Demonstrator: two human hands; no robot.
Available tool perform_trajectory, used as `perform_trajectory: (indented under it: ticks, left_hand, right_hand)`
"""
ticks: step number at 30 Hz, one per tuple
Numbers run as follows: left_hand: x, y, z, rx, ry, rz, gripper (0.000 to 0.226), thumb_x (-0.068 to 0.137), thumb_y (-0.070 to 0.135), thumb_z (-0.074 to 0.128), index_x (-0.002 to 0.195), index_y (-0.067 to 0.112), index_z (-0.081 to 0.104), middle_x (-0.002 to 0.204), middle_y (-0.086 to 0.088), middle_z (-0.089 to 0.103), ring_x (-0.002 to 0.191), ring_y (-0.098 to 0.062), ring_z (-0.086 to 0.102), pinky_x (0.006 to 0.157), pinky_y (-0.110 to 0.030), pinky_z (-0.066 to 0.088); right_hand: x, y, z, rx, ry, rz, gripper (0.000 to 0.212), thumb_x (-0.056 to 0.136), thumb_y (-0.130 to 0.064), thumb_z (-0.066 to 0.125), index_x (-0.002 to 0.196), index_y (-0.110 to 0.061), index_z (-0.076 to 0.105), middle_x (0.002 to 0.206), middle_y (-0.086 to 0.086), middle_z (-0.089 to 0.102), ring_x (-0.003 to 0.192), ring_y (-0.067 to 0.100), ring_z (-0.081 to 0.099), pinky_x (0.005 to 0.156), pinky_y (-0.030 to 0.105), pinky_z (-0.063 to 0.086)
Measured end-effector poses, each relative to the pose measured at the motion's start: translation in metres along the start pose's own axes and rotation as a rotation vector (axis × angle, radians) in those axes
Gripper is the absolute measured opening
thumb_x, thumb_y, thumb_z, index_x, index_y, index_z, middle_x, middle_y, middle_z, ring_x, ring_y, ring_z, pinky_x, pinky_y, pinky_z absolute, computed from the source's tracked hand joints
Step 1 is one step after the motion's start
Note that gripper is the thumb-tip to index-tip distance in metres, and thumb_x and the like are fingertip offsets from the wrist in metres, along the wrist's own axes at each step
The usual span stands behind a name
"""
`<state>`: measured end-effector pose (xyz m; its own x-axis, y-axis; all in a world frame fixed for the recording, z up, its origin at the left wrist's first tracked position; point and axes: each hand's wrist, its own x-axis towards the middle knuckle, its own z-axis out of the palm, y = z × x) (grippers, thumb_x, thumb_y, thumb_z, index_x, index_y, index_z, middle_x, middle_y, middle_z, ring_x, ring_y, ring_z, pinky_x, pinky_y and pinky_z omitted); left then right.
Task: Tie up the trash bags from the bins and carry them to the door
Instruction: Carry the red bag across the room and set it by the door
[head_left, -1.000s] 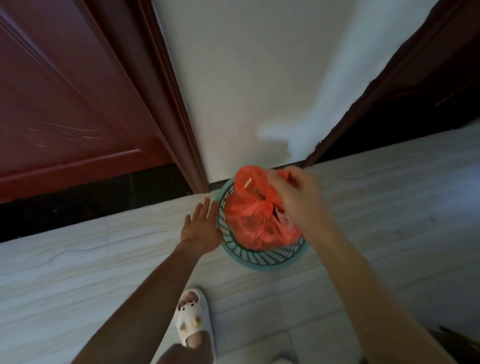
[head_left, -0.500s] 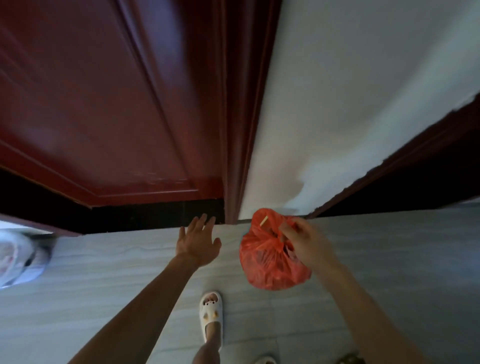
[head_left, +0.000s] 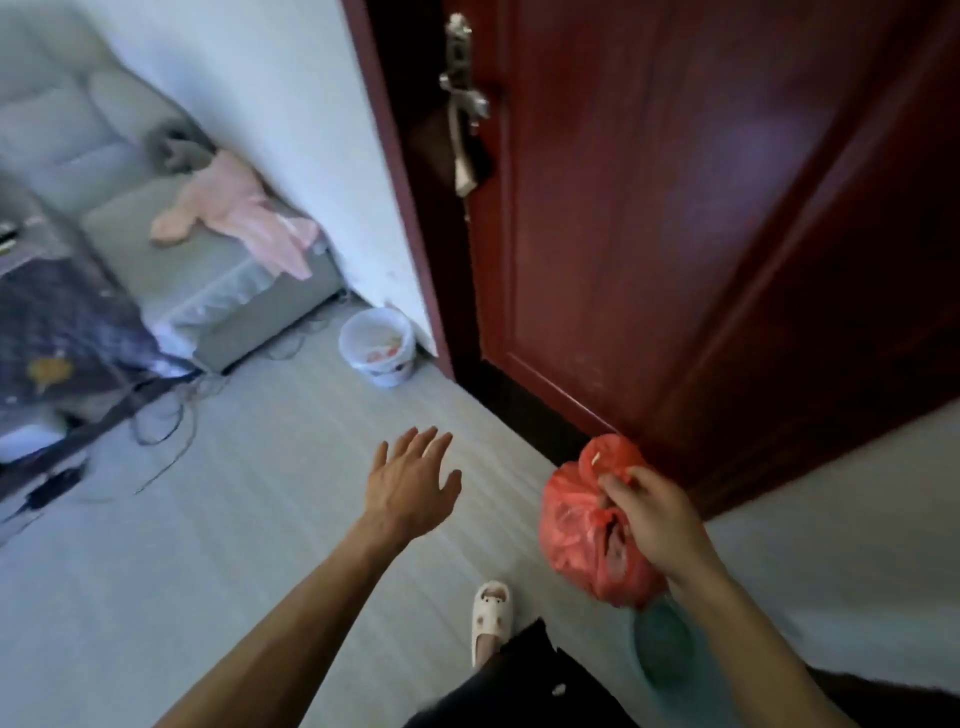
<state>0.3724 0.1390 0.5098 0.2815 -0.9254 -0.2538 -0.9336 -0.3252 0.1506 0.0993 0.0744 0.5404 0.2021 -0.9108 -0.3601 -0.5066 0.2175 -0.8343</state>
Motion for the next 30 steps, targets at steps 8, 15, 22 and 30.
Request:
perform_trajectory:
  ticks: [8,15,22,30]
  left_hand:
    - [-0.150,-0.172,-0.017,-0.117,0.155,-0.565,0.058,0.093,0.053,0.042,0.146,0.030,0.040,0.153,0.006,0.041,0.142,-0.020,0.033,0.115,-0.042,0.027]
    - [-0.241,-0.303,-0.011,-0.255,0.232,-0.876,0.050,0.094,0.045,0.045,0.141,0.028,0.048,0.146,0.006,0.049,0.136,-0.019,0.040,0.111,-0.041,0.031]
    - [-0.302,-0.442,-0.015,-0.386,0.231,-1.061,0.045,0.095,0.043,0.044,0.137,0.028,0.051,0.143,0.007,0.052,0.130,-0.019,0.048,0.105,-0.039,0.038]
    - [-0.369,-0.595,-0.036,-0.453,0.314,-1.273,0.040,0.096,0.044,0.044,0.133,0.032,0.054,0.141,0.007,0.054,0.129,-0.019,0.049,0.104,-0.039,0.042]
  right_hand:
    - [-0.013,-0.127,0.146,-0.033,-0.383,-0.267,0.019,0.092,-0.027,0.063,0.080,-0.014,0.070,0.077,-0.001,0.074,0.078,0.013,0.066,0.073,0.034,0.047]
    - [-0.049,-0.212,0.320,-0.065,-0.642,-0.372,0.021,0.094,-0.020,0.061,0.075,-0.017,0.071,0.074,-0.005,0.075,0.074,0.007,0.068,0.072,0.032,0.045]
    - [-0.111,-0.289,0.501,-0.048,-0.844,-0.337,0.023,0.097,-0.025,0.059,0.081,-0.014,0.071,0.075,-0.002,0.073,0.073,0.012,0.065,0.062,0.023,0.044]
    - [-0.183,-0.378,0.690,-0.123,-1.103,-0.419,0.026,0.097,-0.027,0.058,0.082,-0.010,0.071,0.076,-0.001,0.074,0.069,0.008,0.064,0.066,0.025,0.045]
